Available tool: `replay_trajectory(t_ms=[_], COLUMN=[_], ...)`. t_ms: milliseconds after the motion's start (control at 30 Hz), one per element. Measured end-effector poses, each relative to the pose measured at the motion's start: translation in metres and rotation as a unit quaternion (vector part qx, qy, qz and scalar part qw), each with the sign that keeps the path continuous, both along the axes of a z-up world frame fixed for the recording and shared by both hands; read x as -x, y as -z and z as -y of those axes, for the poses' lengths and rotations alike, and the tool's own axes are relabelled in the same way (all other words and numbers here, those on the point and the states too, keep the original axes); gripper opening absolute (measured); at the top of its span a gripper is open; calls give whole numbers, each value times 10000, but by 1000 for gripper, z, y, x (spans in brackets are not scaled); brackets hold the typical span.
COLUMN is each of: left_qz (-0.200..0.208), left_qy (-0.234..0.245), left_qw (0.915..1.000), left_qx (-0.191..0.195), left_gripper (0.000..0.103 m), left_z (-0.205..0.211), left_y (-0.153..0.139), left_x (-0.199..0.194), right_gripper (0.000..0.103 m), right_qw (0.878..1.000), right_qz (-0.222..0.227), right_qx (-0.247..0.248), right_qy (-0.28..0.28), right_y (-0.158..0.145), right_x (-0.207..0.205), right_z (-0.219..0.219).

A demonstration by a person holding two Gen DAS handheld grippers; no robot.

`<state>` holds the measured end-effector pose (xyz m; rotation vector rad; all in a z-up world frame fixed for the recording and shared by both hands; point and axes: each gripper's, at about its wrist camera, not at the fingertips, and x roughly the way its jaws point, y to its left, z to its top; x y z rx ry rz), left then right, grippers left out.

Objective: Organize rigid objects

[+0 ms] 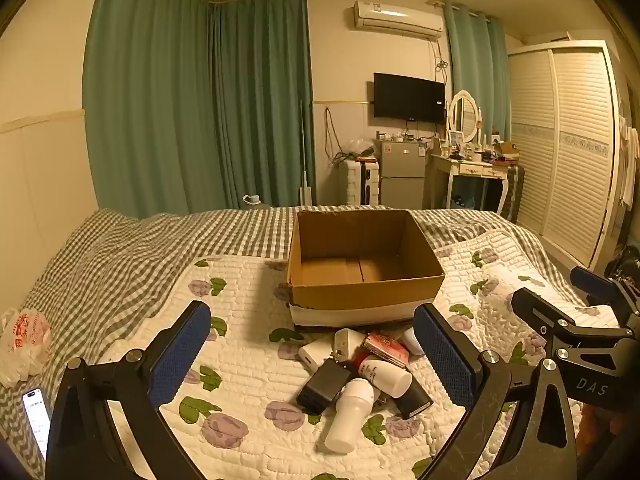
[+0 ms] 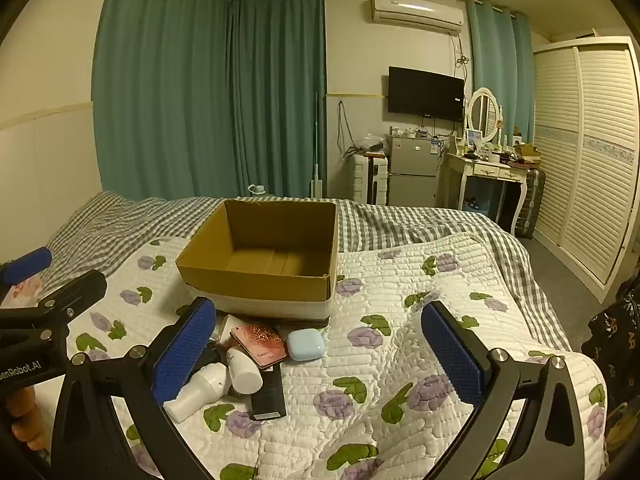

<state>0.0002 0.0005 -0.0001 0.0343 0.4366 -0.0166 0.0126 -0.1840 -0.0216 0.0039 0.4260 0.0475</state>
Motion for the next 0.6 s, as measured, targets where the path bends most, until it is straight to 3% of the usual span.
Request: replay_trajectory(t_ms=[600], left_qz=[62], left_qy=[-13], left_qw=[9999], left_qx=[-105], left_gripper=[103], left_z=[1], left_y=[-3], left_x=[1], right_gripper=[103], right_qw=[10000], right_qz=[-43], right_qx=[-28], right_qy=[0], right_y=[4], right_x=[-1], right_z=[0])
